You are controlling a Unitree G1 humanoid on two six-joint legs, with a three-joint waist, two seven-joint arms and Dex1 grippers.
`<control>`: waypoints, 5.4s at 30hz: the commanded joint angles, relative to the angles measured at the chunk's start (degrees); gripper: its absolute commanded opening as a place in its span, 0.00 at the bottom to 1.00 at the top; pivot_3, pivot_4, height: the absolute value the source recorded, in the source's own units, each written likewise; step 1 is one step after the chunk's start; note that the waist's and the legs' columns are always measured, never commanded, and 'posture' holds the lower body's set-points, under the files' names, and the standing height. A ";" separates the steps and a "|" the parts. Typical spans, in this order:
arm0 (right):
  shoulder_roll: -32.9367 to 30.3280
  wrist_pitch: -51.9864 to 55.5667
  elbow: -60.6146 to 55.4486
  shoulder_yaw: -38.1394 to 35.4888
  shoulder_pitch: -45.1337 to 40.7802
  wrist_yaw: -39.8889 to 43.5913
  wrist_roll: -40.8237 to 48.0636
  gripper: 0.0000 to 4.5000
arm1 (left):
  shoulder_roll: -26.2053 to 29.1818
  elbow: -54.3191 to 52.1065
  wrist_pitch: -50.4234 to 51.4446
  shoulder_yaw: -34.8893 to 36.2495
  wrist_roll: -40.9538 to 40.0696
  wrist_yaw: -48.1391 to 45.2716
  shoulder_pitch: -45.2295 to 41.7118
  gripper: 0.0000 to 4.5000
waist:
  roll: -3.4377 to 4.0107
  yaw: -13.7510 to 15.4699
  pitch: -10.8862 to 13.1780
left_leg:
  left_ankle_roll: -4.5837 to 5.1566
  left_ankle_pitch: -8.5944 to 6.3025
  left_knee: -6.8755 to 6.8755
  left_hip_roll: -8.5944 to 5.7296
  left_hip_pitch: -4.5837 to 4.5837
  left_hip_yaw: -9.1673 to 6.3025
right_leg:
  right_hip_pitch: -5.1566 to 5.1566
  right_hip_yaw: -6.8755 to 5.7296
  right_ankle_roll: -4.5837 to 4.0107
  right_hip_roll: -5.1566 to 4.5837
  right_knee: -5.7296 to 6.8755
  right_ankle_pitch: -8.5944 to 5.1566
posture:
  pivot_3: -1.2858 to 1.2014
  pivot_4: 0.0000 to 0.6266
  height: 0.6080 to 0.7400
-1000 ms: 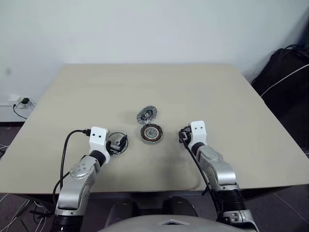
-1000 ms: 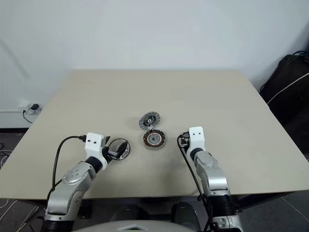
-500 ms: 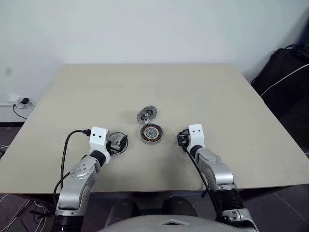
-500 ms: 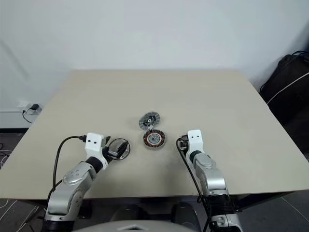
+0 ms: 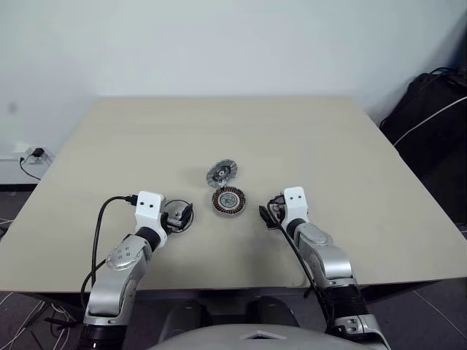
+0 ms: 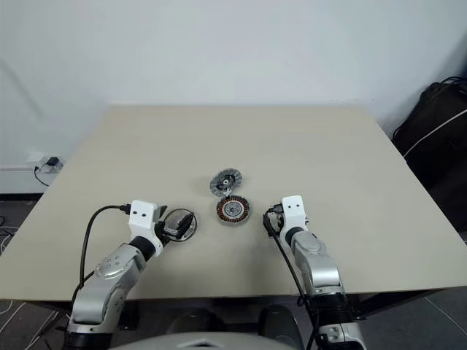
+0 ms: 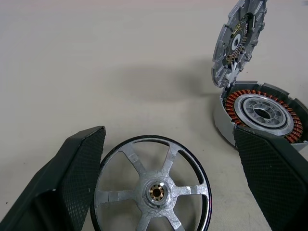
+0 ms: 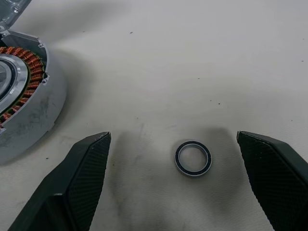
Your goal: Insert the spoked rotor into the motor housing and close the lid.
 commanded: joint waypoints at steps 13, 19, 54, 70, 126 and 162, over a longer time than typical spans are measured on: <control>0.84 -1.31 0.91 -0.34 0.52 -0.67 0.11 0.28 | 0.14 -0.23 -1.02 1.01 -0.30 -0.18 -1.04 1.00 | -0.20 -0.25 -0.21 | -0.02 0.01 0.00 0.01 0.05 -0.01 | 0.01 0.00 -0.01 0.01 0.01 -0.01 | 0.52 0.00 1.00; 0.38 -1.00 -2.62 0.26 1.09 -0.07 0.08 0.16 | 0.11 -0.31 -0.90 1.11 -0.27 -0.10 -1.06 1.00 | -0.18 -0.24 -0.24 | -0.04 0.03 0.00 0.02 0.05 -0.01 | -0.01 0.00 -0.02 0.01 0.03 -0.01 | 0.52 0.00 1.00; 4.83 -4.13 7.86 14.40 -13.05 7.01 -4.21 0.16 | -1.78 -0.81 -1.67 1.06 -0.10 0.92 0.41 1.00 | -0.24 -0.63 -0.29 | -0.12 0.08 0.04 0.01 0.03 0.00 | 0.03 0.01 -0.01 0.04 0.13 0.02 | 0.52 0.00 1.00; 5.42 -4.69 9.99 14.33 -13.45 6.70 -4.95 0.16 | -2.03 -0.90 -1.70 0.83 -0.22 1.04 0.58 1.00 | -0.25 -0.70 -0.30 | -0.18 0.12 0.04 0.02 0.04 -0.01 | -0.01 0.02 -0.03 0.02 0.19 0.01 | 0.52 0.00 1.00; 0.27 4.70 -19.87 8.01 -2.26 5.69 0.90 0.07 | -19.02 3.04 18.54 16.33 -24.98 11.81 -0.22 1.00 | -0.41 0.44 -0.28 | 0.17 -0.02 0.37 0.00 -0.02 -0.20 | -0.03 -0.06 -0.06 -0.04 0.05 -0.01 | 0.52 0.00 1.00; 0.07 4.76 -18.38 8.80 -2.54 5.62 0.37 0.06 | -20.31 6.41 14.04 17.75 -47.09 18.20 1.17 0.12 | -0.39 0.73 -0.27 | 0.33 -0.12 0.40 -0.03 -0.05 -0.22 | -0.01 -0.08 -0.04 -0.14 -0.04 0.01 | 0.52 0.00 1.00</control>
